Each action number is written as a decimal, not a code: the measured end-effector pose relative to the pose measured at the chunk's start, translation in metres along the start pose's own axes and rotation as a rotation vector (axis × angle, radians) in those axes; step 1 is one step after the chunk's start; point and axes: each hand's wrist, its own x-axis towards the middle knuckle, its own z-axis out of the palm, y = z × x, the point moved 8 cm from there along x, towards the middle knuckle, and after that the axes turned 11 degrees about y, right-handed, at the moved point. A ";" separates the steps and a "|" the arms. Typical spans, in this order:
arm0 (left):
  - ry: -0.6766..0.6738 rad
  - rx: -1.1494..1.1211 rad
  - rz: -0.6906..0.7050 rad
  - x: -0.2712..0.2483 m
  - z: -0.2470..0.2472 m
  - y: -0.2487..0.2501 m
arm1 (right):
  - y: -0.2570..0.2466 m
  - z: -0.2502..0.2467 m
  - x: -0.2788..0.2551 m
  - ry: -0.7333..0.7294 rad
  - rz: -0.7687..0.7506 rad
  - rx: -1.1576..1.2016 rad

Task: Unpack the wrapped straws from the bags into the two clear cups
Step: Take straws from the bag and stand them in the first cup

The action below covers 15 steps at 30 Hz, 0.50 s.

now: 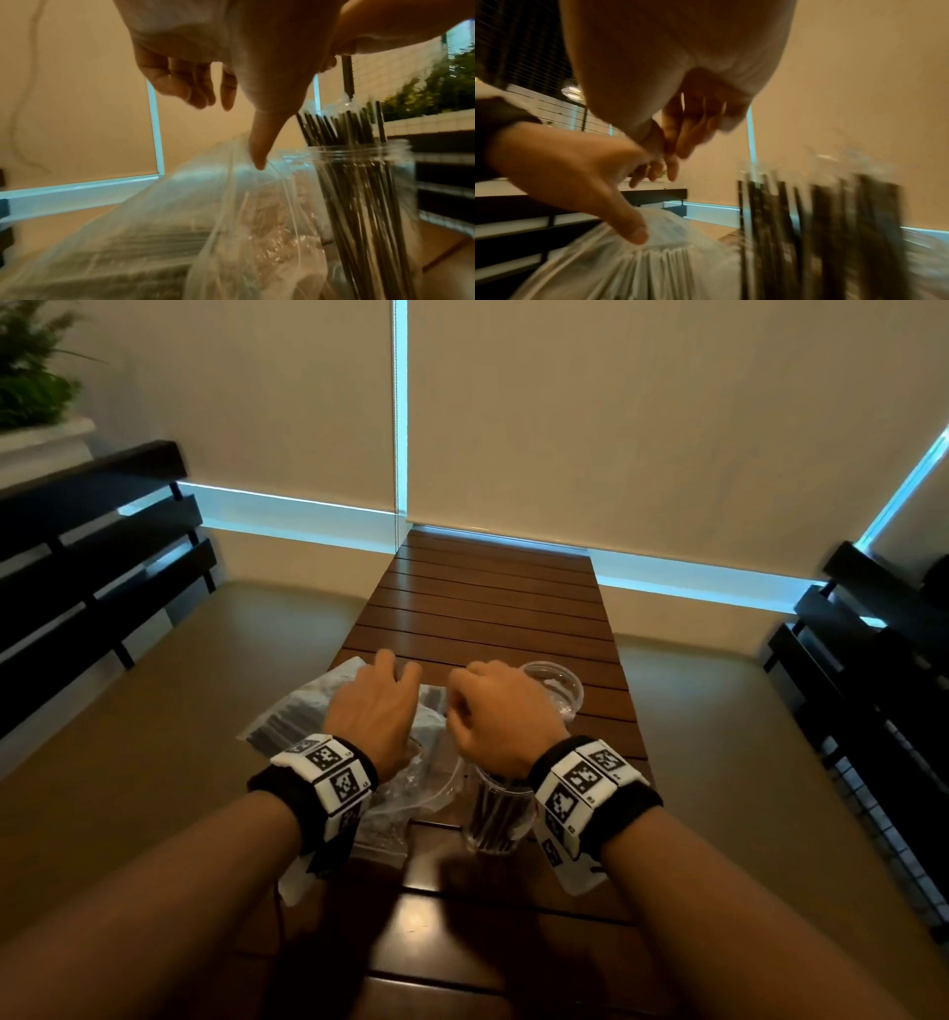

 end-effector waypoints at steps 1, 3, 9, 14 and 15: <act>-0.017 -0.010 -0.043 0.001 0.001 -0.009 | -0.012 0.010 0.002 -0.125 -0.022 0.020; -0.066 -0.102 -0.112 0.002 0.003 -0.024 | -0.029 0.033 0.001 -0.334 -0.046 0.012; 0.013 -0.394 -0.202 0.004 -0.005 -0.051 | -0.042 0.105 0.002 -0.548 0.114 0.005; 0.032 -0.484 -0.156 -0.002 -0.014 -0.055 | -0.031 0.151 0.007 -0.517 0.344 0.058; 0.029 -0.491 -0.140 -0.003 -0.016 -0.056 | -0.028 0.160 0.005 -0.539 0.387 0.053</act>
